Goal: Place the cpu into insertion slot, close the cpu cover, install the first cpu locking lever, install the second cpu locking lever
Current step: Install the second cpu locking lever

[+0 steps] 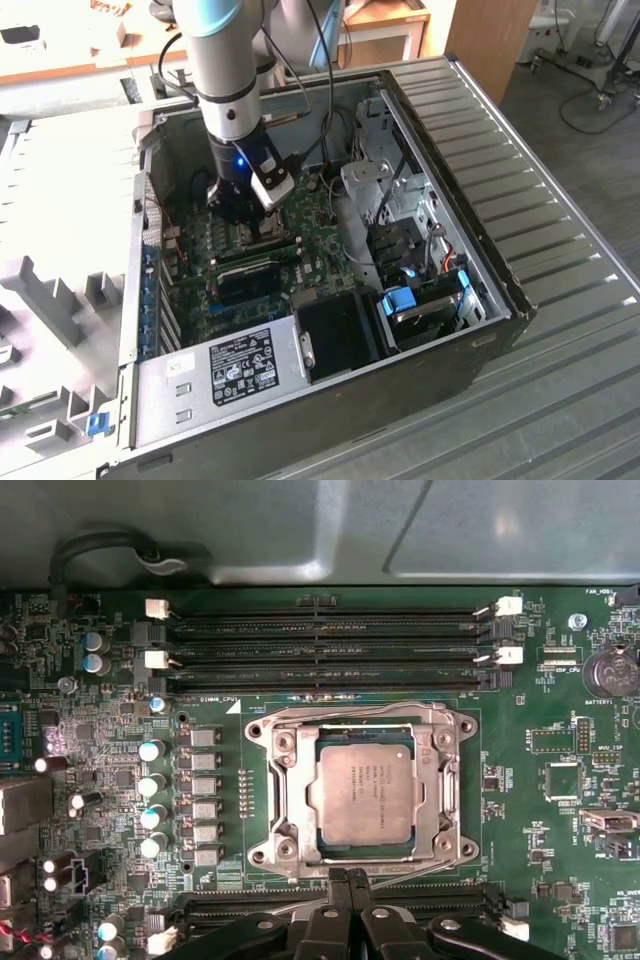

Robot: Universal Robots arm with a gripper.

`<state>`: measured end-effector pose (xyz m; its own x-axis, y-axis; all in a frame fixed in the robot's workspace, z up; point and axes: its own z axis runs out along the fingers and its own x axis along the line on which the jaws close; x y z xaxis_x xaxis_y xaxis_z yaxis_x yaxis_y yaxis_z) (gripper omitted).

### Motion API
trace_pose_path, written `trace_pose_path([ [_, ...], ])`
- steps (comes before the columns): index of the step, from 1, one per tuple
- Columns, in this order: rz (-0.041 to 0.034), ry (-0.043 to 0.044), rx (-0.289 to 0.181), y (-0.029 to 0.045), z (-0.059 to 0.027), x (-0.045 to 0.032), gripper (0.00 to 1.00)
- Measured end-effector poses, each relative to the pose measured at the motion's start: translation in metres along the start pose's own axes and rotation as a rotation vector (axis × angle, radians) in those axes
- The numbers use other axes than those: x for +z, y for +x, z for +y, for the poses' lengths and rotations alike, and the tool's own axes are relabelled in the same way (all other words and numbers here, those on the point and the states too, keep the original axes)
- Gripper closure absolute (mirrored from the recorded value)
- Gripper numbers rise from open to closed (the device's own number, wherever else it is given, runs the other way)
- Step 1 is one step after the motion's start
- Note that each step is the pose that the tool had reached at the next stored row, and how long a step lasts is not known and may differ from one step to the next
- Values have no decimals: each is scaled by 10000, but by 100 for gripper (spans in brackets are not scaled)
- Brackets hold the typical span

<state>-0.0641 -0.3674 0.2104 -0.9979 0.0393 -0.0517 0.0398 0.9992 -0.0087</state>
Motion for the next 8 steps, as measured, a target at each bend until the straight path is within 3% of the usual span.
trace_pose_path([
  [8,1,-5,0,22,-1,18,89],
])
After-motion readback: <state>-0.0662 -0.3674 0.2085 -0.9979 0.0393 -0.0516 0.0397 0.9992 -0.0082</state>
